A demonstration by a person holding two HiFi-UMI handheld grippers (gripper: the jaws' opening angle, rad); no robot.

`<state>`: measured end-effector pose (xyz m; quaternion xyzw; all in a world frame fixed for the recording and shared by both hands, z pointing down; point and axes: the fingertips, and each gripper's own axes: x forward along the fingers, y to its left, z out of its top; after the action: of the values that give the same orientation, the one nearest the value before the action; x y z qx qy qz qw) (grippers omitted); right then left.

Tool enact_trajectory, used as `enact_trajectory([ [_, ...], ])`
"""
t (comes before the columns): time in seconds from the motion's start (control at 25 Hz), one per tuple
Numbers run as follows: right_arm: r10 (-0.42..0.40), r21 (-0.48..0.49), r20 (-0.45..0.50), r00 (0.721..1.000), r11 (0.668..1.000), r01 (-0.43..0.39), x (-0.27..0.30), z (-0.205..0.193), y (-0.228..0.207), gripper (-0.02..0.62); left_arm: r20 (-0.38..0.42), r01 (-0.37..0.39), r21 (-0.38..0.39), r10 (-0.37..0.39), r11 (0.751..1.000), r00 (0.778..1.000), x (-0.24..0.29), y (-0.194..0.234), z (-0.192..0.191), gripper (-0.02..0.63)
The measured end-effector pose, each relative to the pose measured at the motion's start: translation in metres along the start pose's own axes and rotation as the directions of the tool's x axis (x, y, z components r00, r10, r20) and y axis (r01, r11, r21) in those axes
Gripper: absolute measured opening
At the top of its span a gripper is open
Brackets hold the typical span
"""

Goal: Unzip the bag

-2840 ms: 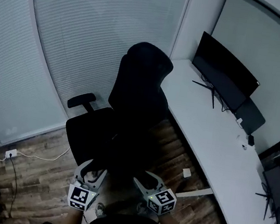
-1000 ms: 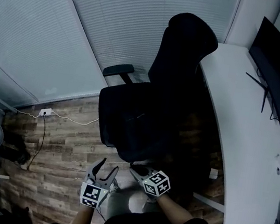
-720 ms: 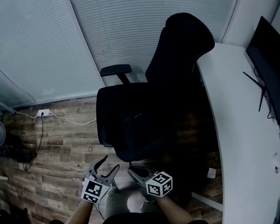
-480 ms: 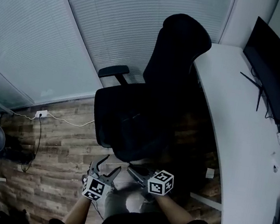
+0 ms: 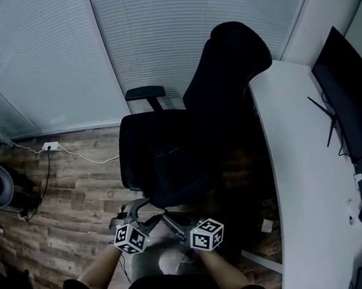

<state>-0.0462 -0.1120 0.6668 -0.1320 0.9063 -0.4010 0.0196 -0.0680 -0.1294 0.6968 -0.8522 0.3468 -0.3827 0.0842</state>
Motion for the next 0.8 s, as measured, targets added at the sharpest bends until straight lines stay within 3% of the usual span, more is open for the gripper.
enact_trajectory([
  [0.28,0.025,-0.001,0.009,1.000,1.000,-0.025,0.001,0.011,0.006,0.046,-0.019,-0.023,0.061,0.024,0.998,1.000,0.013,0.007,0.002,0.276],
  [0.4,0.034,0.017,0.022,0.999,0.999,-0.034,0.000,0.017,0.007,0.046,-0.024,-0.057,0.082,0.059,0.995,0.998,0.015,0.017,0.004,0.175],
  [0.56,0.027,0.050,0.041,0.999,0.998,-0.029,-0.004,0.025,0.007,0.046,-0.043,-0.067,0.126,0.073,0.990,0.996,0.015,0.022,0.006,0.123],
  [0.8,0.010,0.082,0.082,0.997,0.997,-0.017,-0.014,0.041,0.003,0.046,-0.044,-0.070,0.100,0.074,0.993,0.996,0.016,0.027,0.009,0.089],
])
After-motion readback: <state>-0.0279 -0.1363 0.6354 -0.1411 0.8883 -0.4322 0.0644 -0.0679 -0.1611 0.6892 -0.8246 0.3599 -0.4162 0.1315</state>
